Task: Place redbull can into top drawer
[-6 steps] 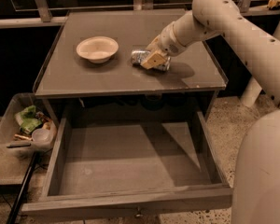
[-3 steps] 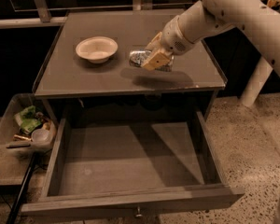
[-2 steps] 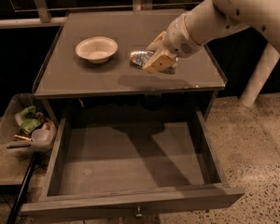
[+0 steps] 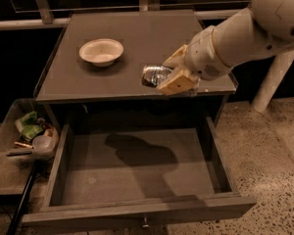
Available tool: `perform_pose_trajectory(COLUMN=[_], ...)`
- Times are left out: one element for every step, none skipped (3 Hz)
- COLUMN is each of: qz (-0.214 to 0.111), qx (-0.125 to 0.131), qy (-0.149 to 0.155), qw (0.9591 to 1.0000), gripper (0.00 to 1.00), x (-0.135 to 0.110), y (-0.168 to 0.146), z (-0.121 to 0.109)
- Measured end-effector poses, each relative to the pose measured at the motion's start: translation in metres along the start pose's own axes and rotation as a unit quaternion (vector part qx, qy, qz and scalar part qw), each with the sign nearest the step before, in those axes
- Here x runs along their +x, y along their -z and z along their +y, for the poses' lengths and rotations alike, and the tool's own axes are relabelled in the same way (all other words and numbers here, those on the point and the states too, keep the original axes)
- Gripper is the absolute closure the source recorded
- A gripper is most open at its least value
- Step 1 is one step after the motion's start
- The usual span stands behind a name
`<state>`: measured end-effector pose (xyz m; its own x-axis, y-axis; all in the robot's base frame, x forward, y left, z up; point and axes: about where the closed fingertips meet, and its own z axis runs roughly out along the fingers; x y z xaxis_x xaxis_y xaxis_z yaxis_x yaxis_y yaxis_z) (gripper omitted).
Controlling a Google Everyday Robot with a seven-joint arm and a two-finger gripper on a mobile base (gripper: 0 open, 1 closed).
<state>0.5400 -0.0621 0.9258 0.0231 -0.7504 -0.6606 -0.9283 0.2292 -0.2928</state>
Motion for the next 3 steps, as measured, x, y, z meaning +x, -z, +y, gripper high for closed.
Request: perform_pose_trajectory(qz=[0.013, 0.018, 0.016], qx=[0.008, 0.005, -0.013], qy=[-0.013, -0.032, -0.066], qw=[0.9998, 0.9993, 0.9976], gripper=[1.00, 1.00, 1.00], x=[0.007, 0.023, 0.052], y=[0.012, 0.004, -0.028], z=[0.031, 0.058, 0.077])
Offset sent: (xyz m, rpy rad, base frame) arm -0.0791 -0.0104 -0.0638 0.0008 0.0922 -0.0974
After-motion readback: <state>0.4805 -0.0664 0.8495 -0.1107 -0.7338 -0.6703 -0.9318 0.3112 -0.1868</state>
